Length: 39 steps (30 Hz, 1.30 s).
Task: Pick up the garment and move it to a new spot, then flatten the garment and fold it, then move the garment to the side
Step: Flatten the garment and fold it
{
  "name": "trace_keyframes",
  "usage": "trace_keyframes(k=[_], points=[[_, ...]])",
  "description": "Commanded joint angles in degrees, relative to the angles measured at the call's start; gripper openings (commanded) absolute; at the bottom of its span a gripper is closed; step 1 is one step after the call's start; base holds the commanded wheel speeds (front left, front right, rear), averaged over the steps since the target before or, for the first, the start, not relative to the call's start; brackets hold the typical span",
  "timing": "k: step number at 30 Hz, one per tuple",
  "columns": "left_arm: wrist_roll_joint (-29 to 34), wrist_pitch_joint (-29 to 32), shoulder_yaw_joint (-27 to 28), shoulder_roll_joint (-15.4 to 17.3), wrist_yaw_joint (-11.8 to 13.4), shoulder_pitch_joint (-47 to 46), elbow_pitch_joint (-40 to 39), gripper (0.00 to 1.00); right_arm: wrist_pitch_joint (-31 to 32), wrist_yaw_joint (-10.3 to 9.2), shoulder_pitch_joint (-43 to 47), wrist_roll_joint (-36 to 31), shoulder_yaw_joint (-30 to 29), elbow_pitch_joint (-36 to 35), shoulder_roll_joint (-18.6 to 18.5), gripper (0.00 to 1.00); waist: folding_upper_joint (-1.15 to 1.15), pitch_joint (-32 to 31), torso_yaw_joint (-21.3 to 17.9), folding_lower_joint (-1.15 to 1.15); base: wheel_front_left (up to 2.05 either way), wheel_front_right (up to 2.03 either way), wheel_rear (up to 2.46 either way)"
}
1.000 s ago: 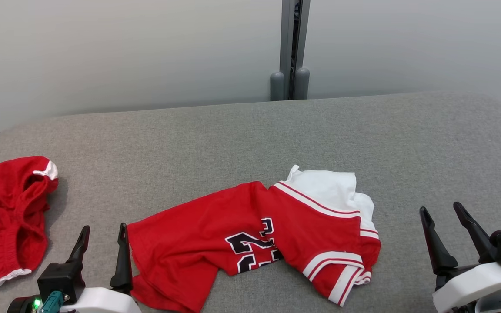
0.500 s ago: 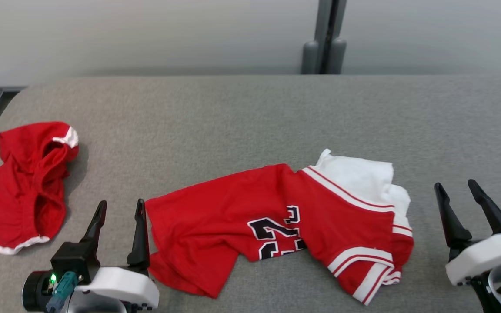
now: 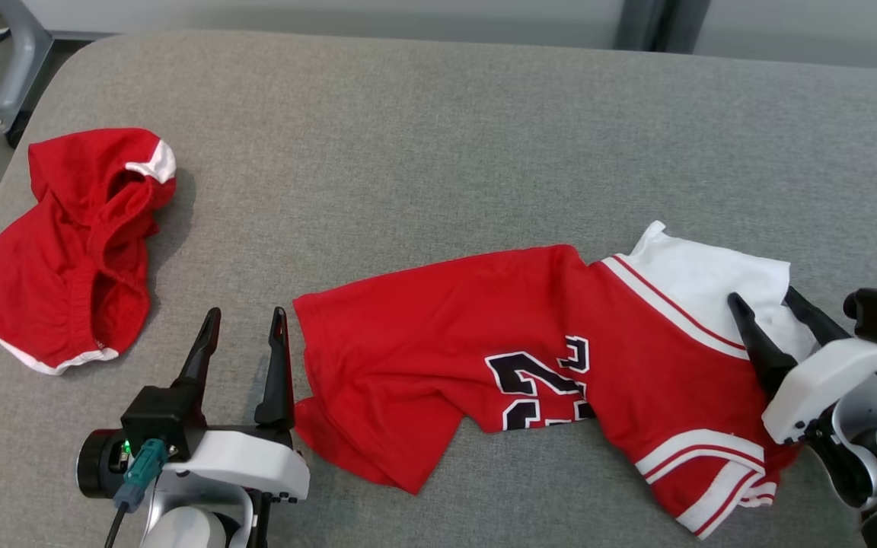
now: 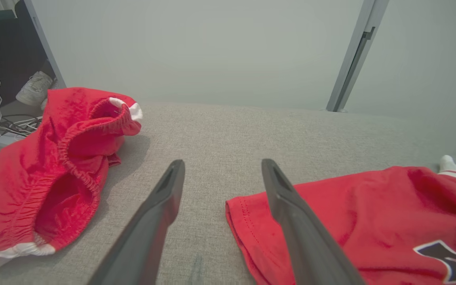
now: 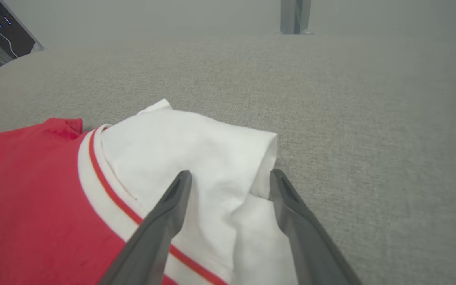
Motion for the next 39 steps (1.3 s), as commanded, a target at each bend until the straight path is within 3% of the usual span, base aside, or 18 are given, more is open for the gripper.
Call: trace_keyframes(k=[1,3,5,6,12,17,24,30,36,38,39], points=[[-0.1,-0.5,0.0,0.2,-0.3,-1.4,0.5,1.0,0.2,0.01,-1.7,1.0,0.8,1.0,-0.8,1.0,0.0,0.5,0.4,0.0,0.0,0.0,0.0],[-0.2,-0.7,0.0,0.1,-0.4,-1.7,0.9,1.0,0.2,0.01,-2.4,1.7,1.5,1.6,-1.0,1.0,0.0,0.7,0.5,0.0,0.0,0.0,0.0],[-0.3,-0.9,-0.1,0.0,-0.5,-2.3,1.4,1.0,0.4,0.01,-3.7,3.0,2.6,2.4,-1.3,0.38,0.0,0.9,0.5,0.0,0.0,0.0,0.0],[-0.3,-1.2,-0.1,0.0,-0.6,-2.6,1.6,1.0,0.4,0.01,-4.4,4.0,3.3,2.5,-1.4,0.0,0.0,0.9,0.5,0.0,0.0,0.0,0.0],[-0.7,-2.0,0.4,-0.1,-0.5,-3.3,2.8,1.0,-3.1,0.01,-7.8,7.3,5.5,0.2,-3.8,0.0,0.0,1.0,-0.5,0.0,0.0,0.0,0.0],[-0.9,-2.3,0.6,0.4,-0.6,-3.2,3.1,1.0,-7.3,0.01,-10.2,4.9,7.4,-4.9,-6.3,0.0,0.0,0.5,-2.3,0.0,0.0,0.0,0.0],[-1.2,-2.0,0.4,0.8,-0.3,-2.4,3.0,1.0,-5.4,0.0,-2.1,3.1,12.1,-12.2,-7.3,0.0,0.0,-0.5,-4.6,0.0,0.0,0.0,0.0],[-1.2,-1.6,0.1,1.1,-0.2,-2.2,2.9,1.0,-3.1,0.0,8.4,4.2,12.3,-10.9,-5.0,0.0,0.0,-1.1,-5.6,0.0,0.0,0.0,0.0],[-1.4,-1.0,0.0,1.7,-0.1,-1.7,2.7,1.0,-5.5,0.0,10.9,3.7,10.8,-6.1,-1.8,0.0,0.0,-2.0,-6.4,0.0,0.0,0.0,0.0],[-1.5,-0.8,-0.1,2.0,-0.1,-1.3,2.6,1.0,-7.0,0.0,10.6,3.4,10.2,-5.6,-0.8,0.8,0.0,-2.4,-6.6,0.0,0.0,0.0,0.0],[-1.6,-0.6,-0.1,2.1,-0.1,-1.0,2.5,1.0,-7.7,0.0,10.5,3.4,9.8,-5.6,-0.3,1.0,0.0,-2.7,-6.7,0.0,0.0,0.0,0.0]])
